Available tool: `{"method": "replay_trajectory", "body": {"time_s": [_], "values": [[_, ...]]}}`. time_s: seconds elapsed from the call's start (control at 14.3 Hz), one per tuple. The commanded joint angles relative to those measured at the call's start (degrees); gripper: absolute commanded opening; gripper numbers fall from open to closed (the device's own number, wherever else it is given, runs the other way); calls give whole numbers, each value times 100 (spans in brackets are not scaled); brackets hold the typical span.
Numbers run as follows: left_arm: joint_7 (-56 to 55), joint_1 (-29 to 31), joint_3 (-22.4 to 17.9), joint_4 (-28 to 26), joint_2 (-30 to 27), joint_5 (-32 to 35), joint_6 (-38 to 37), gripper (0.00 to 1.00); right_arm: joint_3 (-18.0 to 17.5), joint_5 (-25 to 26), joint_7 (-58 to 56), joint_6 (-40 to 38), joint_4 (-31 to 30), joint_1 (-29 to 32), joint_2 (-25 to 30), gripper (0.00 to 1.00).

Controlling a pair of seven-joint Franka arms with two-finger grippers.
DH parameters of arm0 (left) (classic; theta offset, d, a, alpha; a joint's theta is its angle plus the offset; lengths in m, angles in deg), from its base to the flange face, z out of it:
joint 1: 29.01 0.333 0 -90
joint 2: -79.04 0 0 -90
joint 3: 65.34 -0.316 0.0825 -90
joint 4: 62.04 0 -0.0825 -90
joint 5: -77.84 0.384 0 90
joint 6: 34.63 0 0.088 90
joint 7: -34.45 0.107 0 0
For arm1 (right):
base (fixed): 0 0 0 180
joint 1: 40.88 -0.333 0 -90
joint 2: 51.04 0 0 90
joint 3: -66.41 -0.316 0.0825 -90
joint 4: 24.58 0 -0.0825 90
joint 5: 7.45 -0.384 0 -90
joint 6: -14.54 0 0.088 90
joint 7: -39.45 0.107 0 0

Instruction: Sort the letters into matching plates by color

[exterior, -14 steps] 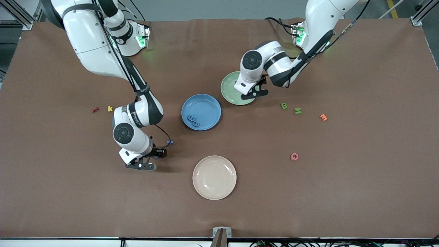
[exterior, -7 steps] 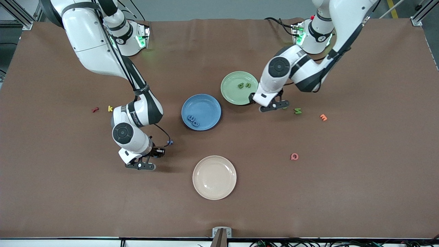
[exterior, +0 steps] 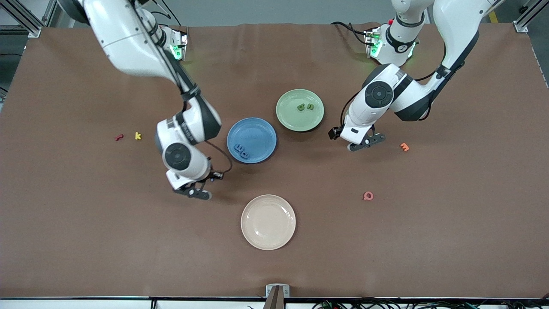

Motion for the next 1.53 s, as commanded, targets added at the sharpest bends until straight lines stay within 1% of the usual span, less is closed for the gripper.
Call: {"method": "replay_trajectory", "body": {"time_s": [0.0, 0.07, 0.14, 0.21, 0.28, 0.42, 0.49, 0.63, 0.7, 0.84, 0.91, 0.98, 1.05, 1.19, 1.32, 1.46], "values": [[-86, 228, 78, -430, -150, 331, 482, 99, -126, -155, 843, -408, -128, -367, 311, 0], [-87, 228, 60, -544, -142, 436, 631, 99, -179, -173, 1229, -452, -128, -524, 320, 1], [-87, 245, 34, -615, -115, 585, 755, 99, -189, -173, 1425, -479, -137, -700, 320, 17], [-95, 315, -36, -685, -107, 743, 878, 99, -197, -173, 1479, -514, -137, -763, 320, 86], [-130, 351, -45, -764, -98, 832, 966, 99, -189, -173, 1532, -531, -145, -807, 320, 100], [-262, 351, -72, -896, -89, 885, 1063, 98, -171, -85, 1463, -506, -146, -729, 303, 100], [-314, 351, -107, -931, -71, 1016, 1072, 98, -154, 11, 1323, -470, -137, -667, 285, 100], [-560, 351, -195, -932, 77, 1341, 1081, 96, -162, 196, 727, -304, -137, -274, 267, 100], [-692, 351, -195, -940, 156, 1525, 1081, 95, -154, 196, 341, -199, -145, -115, 259, 93], [-833, 360, -247, -1002, 210, 1711, 1081, 93, -153, 205, -127, 38, -154, 97, 224, 75], [-851, 360, -317, -1011, 245, 1773, 1081, 93, -153, 205, -207, 144, -163, 168, 206, 59], [-851, 360, -318, -1019, 280, 1782, 1081, 92, -162, 205, -278, 171, -154, 238, 171, 45], [-851, 360, -318, -1037, 306, 1782, 1081, 90, -154, 205, -339, 224, -163, 291, 153, 43], [-851, 360, -336, -1081, 359, 1843, 1081, 83, -153, 205, -392, 399, -163, 353, 31, 43], [-860, 360, -362, -1081, 447, 1975, 1099, 80, -153, 205, -419, 750, -172, 362, -154, 43], [-851, 360, -379, -1099, 517, 2028, 1204, 74, -153, 275, -428, 839, -172, 406, -216, 43]]}}
